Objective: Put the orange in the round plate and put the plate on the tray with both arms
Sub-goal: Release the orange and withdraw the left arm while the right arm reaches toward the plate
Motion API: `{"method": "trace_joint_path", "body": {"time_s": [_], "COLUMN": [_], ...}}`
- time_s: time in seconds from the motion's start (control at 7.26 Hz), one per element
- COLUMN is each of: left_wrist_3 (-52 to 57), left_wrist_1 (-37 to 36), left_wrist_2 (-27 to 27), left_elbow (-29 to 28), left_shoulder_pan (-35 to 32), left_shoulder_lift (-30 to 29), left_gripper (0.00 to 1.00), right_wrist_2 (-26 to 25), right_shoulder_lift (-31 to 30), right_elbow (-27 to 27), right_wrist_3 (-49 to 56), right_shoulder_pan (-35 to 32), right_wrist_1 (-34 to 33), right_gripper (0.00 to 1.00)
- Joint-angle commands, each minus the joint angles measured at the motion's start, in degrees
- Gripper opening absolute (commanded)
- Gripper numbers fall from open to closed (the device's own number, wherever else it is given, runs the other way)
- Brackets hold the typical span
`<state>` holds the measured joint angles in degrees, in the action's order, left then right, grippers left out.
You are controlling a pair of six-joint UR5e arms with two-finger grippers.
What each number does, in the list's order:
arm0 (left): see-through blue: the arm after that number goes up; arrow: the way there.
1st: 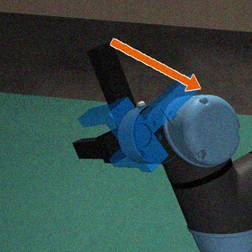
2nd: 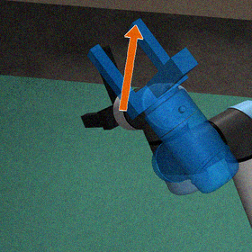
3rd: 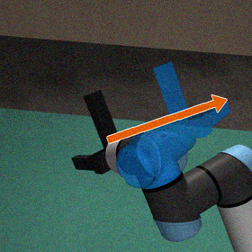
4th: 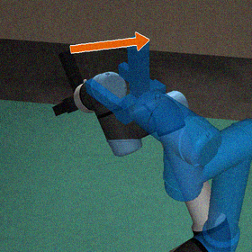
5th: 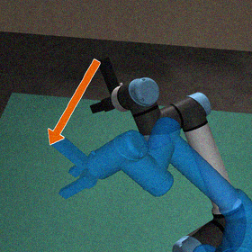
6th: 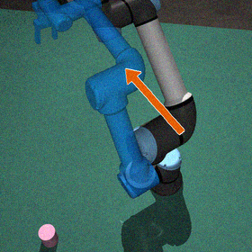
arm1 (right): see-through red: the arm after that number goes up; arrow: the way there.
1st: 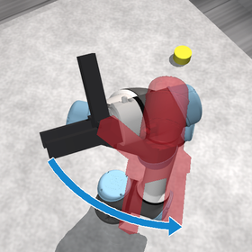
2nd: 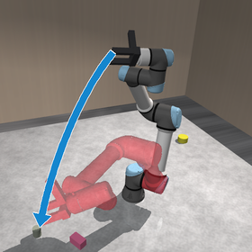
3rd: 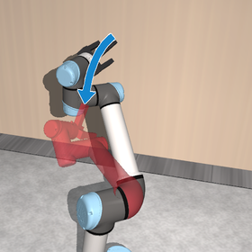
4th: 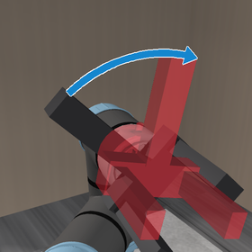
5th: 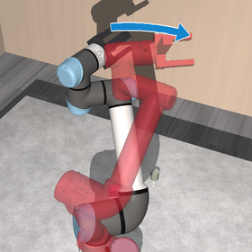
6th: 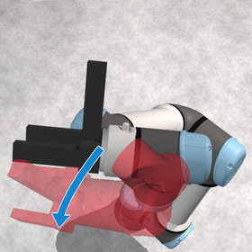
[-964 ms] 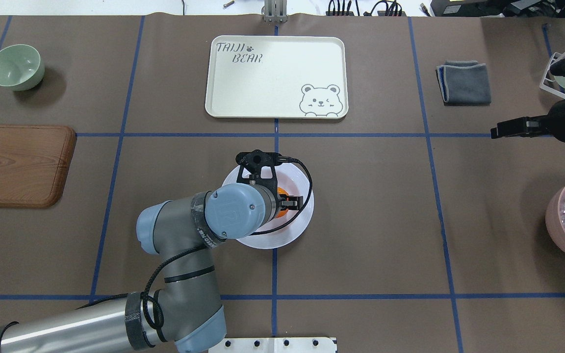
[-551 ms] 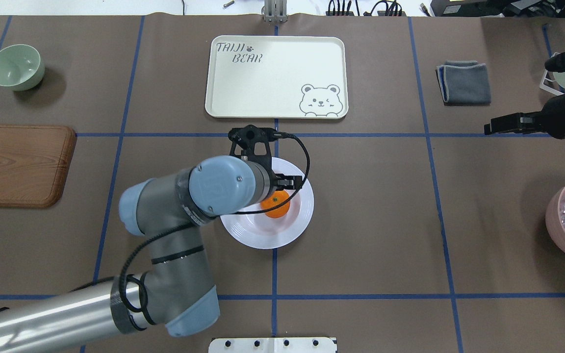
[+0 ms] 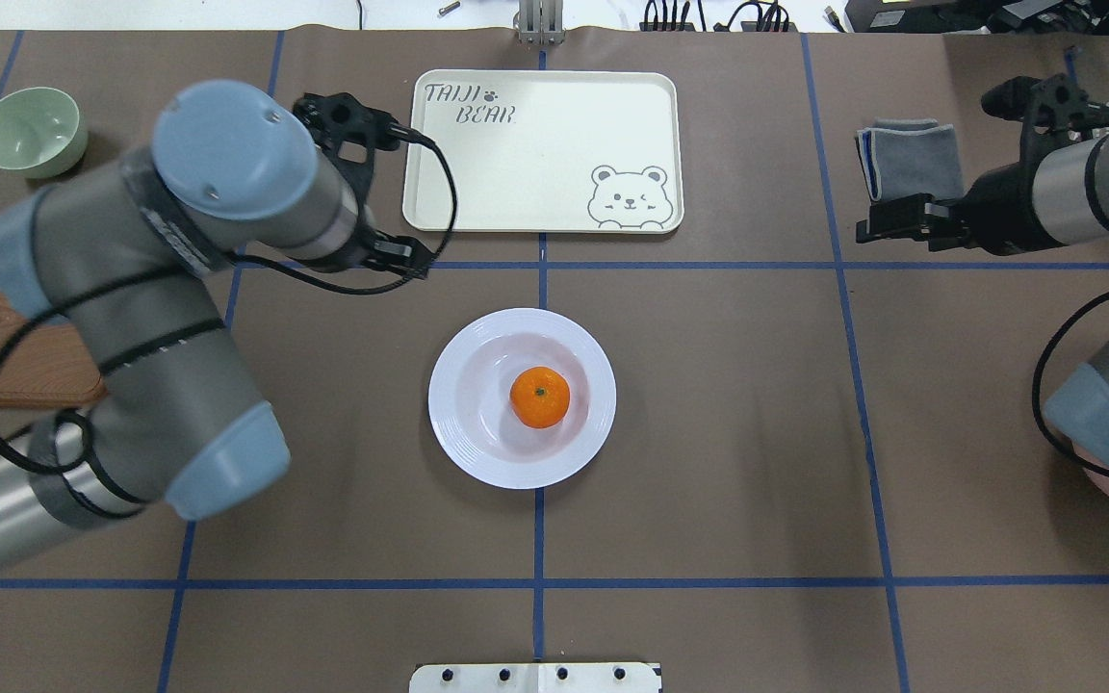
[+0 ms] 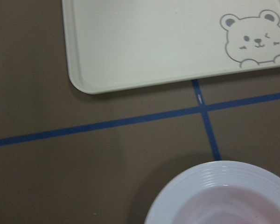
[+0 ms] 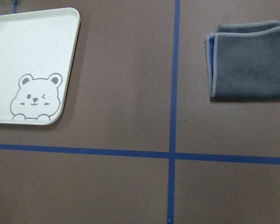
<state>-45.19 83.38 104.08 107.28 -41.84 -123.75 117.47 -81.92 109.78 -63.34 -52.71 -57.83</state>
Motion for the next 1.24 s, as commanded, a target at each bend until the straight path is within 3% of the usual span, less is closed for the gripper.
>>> {"method": "trace_joint_path", "body": {"time_s": [0.0,0.14,0.28,0.41,0.55,0.69,0.96,1.1], "left_wrist_3": [25.55,31.68,37.4,48.07,50.26,51.15,64.97,66.96], "left_wrist_1": [-0.76,0.11,0.38,2.39,5.36,6.18,5.66,5.66], "left_wrist_2": [14.52,19.18,19.32,19.93,24.46,27.98,30.02,31.87], "left_elbow": [0.48,0.3,0.04,-2.66,-4.16,-9.75,-17.5,-18.06], "left_shoulder_pan": [-17.93,-25.06,-28.0,-34.12,-40.53,-46.08,-56.02,-57.29], "left_shoulder_lift": [10.23,15.85,22.34,26.41,30.11,30.4,31.37,32.77], "left_gripper": [1.0,1.0,1.0,1.0,1.0,1.0,1.0,1.0], "right_wrist_2": [-8.44,-14.67,-21.86,-24.89,-26.84,-31.21,-38.6,-44.38], "right_shoulder_lift": [6.48,7.65,8.35,9.23,9.24,9.24,7.58,6.53], "right_elbow": [0.26,0.96,2.36,2.37,2.37,2.37,3.77,4.39], "right_wrist_3": [-13.66,-21.92,-31.48,-34.02,-34.3,-36.39,-40.09,-44.54], "right_shoulder_pan": [7.5,12.41,16.89,19.99,22.45,25.78,32.38,37.11], "right_wrist_1": [1.57,2.97,2.99,2.9,2.9,2.99,3.16,3.16], "right_gripper": [1.0,0.99,0.98,0.98,0.98,0.97,0.98,0.98]}}
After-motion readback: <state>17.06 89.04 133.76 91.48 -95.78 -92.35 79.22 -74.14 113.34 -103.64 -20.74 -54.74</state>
